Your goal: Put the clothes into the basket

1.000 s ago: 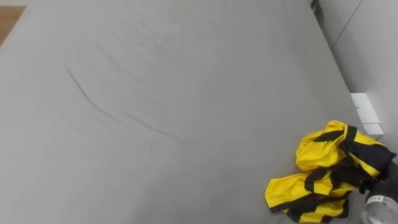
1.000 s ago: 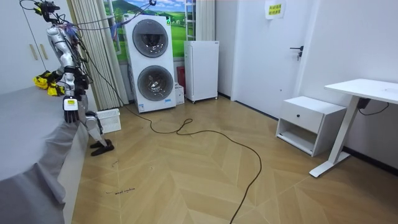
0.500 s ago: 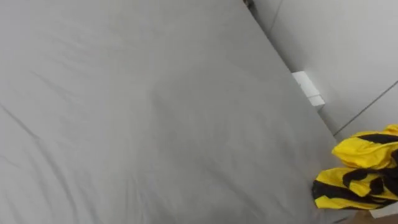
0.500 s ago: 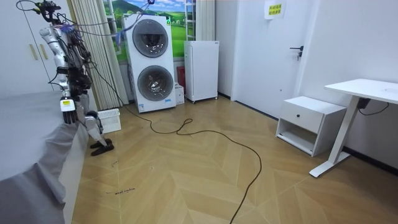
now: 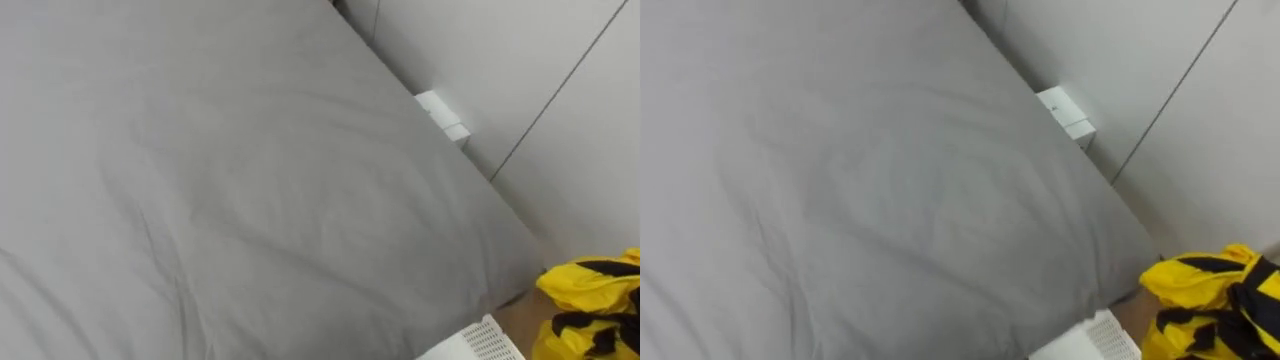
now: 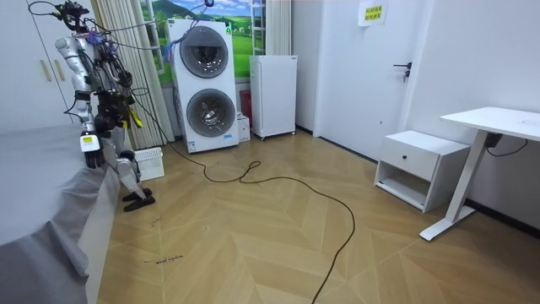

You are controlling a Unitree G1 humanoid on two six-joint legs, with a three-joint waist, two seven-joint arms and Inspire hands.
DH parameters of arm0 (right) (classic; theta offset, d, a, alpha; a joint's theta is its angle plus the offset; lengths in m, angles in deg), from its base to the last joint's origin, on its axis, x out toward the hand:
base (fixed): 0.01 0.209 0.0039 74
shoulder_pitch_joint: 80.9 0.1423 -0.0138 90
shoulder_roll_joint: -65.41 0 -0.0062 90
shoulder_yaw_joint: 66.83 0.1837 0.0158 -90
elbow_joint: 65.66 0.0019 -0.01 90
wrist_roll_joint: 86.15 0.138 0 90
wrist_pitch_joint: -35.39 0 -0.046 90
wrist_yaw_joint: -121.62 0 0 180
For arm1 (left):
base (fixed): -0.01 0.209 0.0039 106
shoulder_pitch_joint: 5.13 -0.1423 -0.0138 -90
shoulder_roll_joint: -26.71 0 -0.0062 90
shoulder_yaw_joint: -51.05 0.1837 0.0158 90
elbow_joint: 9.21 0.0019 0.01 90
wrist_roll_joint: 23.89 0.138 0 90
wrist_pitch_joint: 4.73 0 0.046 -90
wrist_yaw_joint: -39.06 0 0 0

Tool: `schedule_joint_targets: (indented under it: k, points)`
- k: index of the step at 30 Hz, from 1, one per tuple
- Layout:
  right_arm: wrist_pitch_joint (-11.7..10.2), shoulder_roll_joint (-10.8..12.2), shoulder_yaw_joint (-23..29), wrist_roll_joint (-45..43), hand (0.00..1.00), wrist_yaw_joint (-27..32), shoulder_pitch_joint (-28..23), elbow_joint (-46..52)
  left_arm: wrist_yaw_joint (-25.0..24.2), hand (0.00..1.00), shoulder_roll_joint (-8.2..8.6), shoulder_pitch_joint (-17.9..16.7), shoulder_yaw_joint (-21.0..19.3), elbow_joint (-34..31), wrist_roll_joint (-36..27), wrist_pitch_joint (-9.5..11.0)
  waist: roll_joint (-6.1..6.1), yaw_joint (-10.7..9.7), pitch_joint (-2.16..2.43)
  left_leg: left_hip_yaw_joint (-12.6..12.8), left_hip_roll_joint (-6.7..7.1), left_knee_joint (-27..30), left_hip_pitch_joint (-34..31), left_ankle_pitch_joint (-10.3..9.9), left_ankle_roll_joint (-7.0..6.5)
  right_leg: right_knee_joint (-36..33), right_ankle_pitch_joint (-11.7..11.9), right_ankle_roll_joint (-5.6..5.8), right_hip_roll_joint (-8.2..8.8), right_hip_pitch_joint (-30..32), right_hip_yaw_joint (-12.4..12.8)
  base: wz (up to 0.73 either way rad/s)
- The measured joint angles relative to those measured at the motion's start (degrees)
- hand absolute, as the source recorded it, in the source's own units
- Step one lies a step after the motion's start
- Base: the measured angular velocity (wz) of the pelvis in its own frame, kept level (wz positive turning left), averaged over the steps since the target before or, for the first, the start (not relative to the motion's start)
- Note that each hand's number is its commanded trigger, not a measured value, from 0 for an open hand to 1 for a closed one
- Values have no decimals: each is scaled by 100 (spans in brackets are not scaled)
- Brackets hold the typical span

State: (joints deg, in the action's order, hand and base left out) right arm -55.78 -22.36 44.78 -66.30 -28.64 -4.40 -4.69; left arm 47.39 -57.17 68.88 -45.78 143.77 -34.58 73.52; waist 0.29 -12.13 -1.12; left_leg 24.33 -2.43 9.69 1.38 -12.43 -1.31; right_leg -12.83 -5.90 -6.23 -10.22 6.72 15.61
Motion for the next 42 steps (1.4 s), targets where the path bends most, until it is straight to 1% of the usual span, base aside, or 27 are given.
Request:
schedule_joint_targets:
  k: [2, 3, 4, 8, 10, 12, 13, 14, 16, 17, 18, 20, 21, 22, 23, 25, 27, 28, 29, 30, 31, 33, 35, 37, 40, 41, 42]
  points:
    - [0, 2, 2, 0, 100, 1, -63, 2, -2, 0, 0, 1, 0, 0, 21, -64, -27, -45, 2, 93, -21, 8, -36, -19, 7, -15, 17, -2, -16, 58, 49, -21]
    - [0, 2, 3, -2, 100, 4, -82, 3, -7, 0, 0, 1, 0, 0, 23, -101, -45, -46, 9, 157, -39, 34, -73, -28, -7, -20, 52, -23, -36, 101, 104, -26]
    - [0, 3, 3, -2, 100, 2, -84, 2, -12, 0, 1, 0, 1, 3, 23, -124, -62, -47, -2, 215, -54, 60, -97, -38, -7, -25, 85, -42, -57, 131, 161, -25]
    - [0, 2, 19, 28, 100, 5, -123, -1, -16, 0, 1, 2, 3, 68, 23, -158, -91, -60, 0, 288, -85, 130, -137, -72, 7, -60, 96, -46, -95, 180, 230, -14]
    - [-3, 1, 23, 26, 100, 5, -55, -3, -23, 0, 1, 5, 27, 75, 23, -158, -125, -121, -3, 301, -88, 174, -240, -81, 3, -94, 96, -45, -95, 277, 233, -2]
    - [-10, -24, 75, 106, 100, 11, 197, -218, -24, 0, 7, 9, 94, 75, -12, -158, -185, -181, 1, 315, -80, 173, -398, -81, -5, -100, 128, -25, -93, 446, 262, -9]
    - [-9, -39, 139, 203, 100, 21, 312, -323, -25, 0, 7, 15, 142, 74, -38, -158, -223, -194, 12, 317, -69, 167, -478, -75, -15, -145, 132, -26, -91, 556, 268, -11]
    - [-9, -46, 171, 241, 100, 26, 366, -364, -25, 0, 6, 21, 158, 74, -40, -158, -238, -198, 6, 325, -62, 173, -504, -71, -21, -191, 132, -25, -91, 607, 268, -9]
    - [-10, -138, 217, 309, 100, 57, 542, -485, -25, 0, 19, 30, 281, 74, -47, -158, -330, -241, 13, 325, -21, 198, -642, -61, -37, -259, 124, -12, -79, 771, 262, -5]
    - [-13, -253, 220, 385, 100, 77, 723, -654, -25, 0, 25, 48, 310, 75, -45, -158, -391, -295, 1, 325, 14, 198, -744, -48, -59, -326, 116, 1, -67, 900, 259, -4]
    - [-17, -355, 239, 459, 100, 126, 889, -827, -25, 0, 24, 73, 311, 78, -44, -158, -432, -301, 4, 330, 21, 201, -858, -34, -80, -406, 110, 11, -61, 1039, 274, -7]
    - [-51, -480, 282, 467, 100, 160, 1154, -1126, -24, 0, 24, 137, 309, 79, -45, -158, -475, -302, 4, 335, 33, 217, -1036, -10, -108, -483, 99, 29, -58, 1216, 318, -7]
    - [-101, -547, 285, 466, 100, 202, 1318, -1322, -18, 0, 24, 224, 329, 124, -111, -157, -495, -302, -7, 335, 89, 229, -1153, 16, -130, -540, 88, 49, -47, 1359, 322, 0]
    - [-167, -618, 271, 468, 100, 208, 1460, -1480, -2, 0, 25, 319, 386, 140, -189, -157, -528, -299, -26, 330, 109, 262, -1286, 44, -156, -616, 77, 66, -31, 1516, 322, 0]
    - [-203, -645, 271, 466, 100, 208, 1519, -1553, -2, 0, 25, 376, 414, 158, -244, -157, -551, -288, -40, 331, 114, 273, -1342, 56, -169, -635, 76, 70, -24, 1573, 322, 6]
    - [-300, -676, 266, 464, 100, 211, 1769, -1793, -1, 0, 24, 611, 545, 268, -366, -147, -631, -236, -61, 374, 120, 286, -1565, 97, -207, -727, 59, 122, -9, 1838, 359, 4]
    - [-327, -684, 158, 467, 100, 224, 1957, -1994, 8, 0, 21, 755, 740, 320, -474, -143, -684, -146, -55, 410, 129, 309, -1737, 115, -232, -809, 71, 154, -11, 2044, 407, -5]
    - [-327, -687, 103, 465, 100, 225, 2034, -2062, 10, 0, 21, 797, 813, 338, -539, -129, -719, -137, -53, 411, 137, 319, -1802, 124, -246, -826, 78, 168, -6, 2108, 416, -3]
    - [-327, -699, 4, 465, 100, 224, 2219, -2274, 9, 0, 20, 875, 942, 375, -701, -109, -781, -122, -51, 417, 154, 315, -1915, 146, -268, -851, 95, 192, 5, 2236, 428, 0]
    - [-327, -701, -38, 465, 100, 223, 2371, -2457, 3, 0, 20, 968, 1052, 443, -813, -66, -811, -49, -52, 419, 193, 301, -1998, 169, -285, -918, 94, 207, 8, 2352, 467, -9]
    - [-326, -701, -58, 464, 100, 224, 2450, -2582, -1, 0, 21, 1027, 1167, 480, -921, -21, -833, 37, -46, 411, 211, 299, -2058, 176, -297, -947, 100, 217, 9, 2428, 481, -10]
    - [-326, -701, -80, 464, 100, 228, 2507, -2674, -10, 0, 21, 1110, 1252, 571, -1021, 78, -842, 107, -48, 407, 231, 298, -2118, 182, -306, -1011, 95, 224, 20, 2518, 474, -2]
    - [-330, -701, -83, 463, 100, 254, 2578, -2722, -12, 0, 21, 1194, 1276, 634, -1025, 112, -849, 148, -44, 406, 235, 302, -2201, 187, -314, -1020, 97, 225, 27, 2601, 464, 2]
    - [-388, -704, -82, 463, 100, 268, 2699, -2889, -10, 0, 21, 1238, 1278, 673, -1025, 132, -851, 155, -43, 398, 239, 306, -2258, 198, -315, -1047, 97, 225, 28, 2666, 459, 6]
    - [-463, -711, -193, 470, 100, 388, 2743, -2931, -5, 0, 19, 1293, 1404, 679, -1144, 137, -921, 199, -45, 386, 241, 312, -2335, 214, -312, -1074, 92, 215, 39, 2753, 422, 4]
    - [-487, -714, -221, 476, 84, 390, 2756, -2975, -6, 0, 19, 1304, 1408, 680, -1175, 137, -928, 217, -43, 385, 241, 312, -2345, 214, -312, -1074, 92, 214, 39, 2763, 420, 0]
    - [-522, -718, -248, 483, 81, 390, 2777, -3077, -5, 0, 19, 1333, 1448, 683, -1243, 137, -932, 279, -40, 378, 241, 314, -2361, 215, -311, -1075, 93, 207, 40, 2777, 412, 0]
